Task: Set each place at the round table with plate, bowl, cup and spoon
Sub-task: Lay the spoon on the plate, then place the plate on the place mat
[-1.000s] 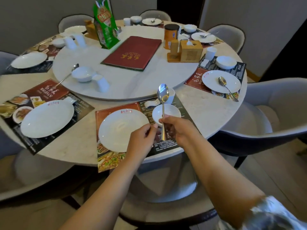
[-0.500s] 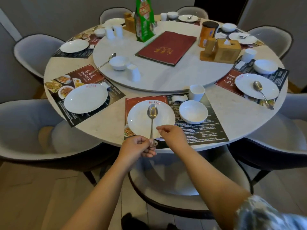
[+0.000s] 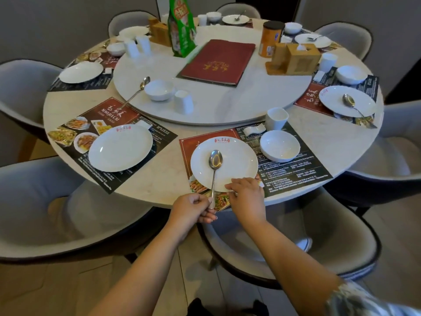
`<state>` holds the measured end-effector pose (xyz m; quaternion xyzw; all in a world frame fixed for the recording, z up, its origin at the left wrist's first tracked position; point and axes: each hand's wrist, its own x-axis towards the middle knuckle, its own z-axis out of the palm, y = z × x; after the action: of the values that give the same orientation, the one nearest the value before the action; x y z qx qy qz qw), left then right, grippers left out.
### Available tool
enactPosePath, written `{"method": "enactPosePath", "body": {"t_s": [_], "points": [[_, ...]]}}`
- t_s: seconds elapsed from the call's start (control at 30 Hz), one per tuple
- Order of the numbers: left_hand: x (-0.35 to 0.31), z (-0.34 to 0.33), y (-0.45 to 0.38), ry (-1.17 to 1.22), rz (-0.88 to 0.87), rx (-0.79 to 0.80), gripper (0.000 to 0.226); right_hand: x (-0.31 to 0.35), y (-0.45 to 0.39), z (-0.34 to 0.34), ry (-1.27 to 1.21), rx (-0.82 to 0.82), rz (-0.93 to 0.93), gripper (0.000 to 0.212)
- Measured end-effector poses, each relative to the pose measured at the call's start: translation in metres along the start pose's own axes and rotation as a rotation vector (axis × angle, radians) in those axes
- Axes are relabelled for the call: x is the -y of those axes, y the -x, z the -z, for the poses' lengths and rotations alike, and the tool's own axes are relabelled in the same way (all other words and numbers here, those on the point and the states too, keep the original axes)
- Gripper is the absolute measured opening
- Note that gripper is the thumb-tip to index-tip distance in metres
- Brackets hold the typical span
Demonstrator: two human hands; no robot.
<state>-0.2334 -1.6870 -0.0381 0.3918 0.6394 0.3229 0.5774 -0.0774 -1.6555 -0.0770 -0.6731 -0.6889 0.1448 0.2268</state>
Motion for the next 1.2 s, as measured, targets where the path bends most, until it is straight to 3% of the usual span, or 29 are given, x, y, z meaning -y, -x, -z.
{"method": "enactPosePath", "body": {"t_s": [0.17, 0.37, 0.63, 0.8, 0.97, 1.2], "points": [[0.003, 0.010, -0.006, -0.106, 0.022, 0.039, 0.019, 0.003, 0.005, -0.006, 0.019, -0.067, -0.010, 0.017], [0.006, 0.022, -0.010, -0.293, -0.056, -0.045, 0.018, 0.018, 0.006, -0.002, 0.012, -0.115, -0.040, 0.021], [-0.017, 0.071, -0.007, -0.172, -0.136, -0.296, 0.017, 0.091, -0.007, -0.003, -0.239, 0.068, 0.005, 0.021], [-0.020, 0.136, -0.022, -0.100, -0.143, -0.341, 0.017, 0.147, -0.023, -0.033, -0.354, 0.144, -0.015, 0.021], [-0.015, 0.217, -0.046, -0.107, -0.175, -0.368, 0.017, 0.209, -0.040, -0.069, -0.428, 0.142, -0.135, 0.025], [-0.013, 0.318, -0.086, -0.277, -0.272, -0.423, 0.020, 0.267, -0.065, -0.123, -0.556, 0.057, -0.468, 0.040]]}}
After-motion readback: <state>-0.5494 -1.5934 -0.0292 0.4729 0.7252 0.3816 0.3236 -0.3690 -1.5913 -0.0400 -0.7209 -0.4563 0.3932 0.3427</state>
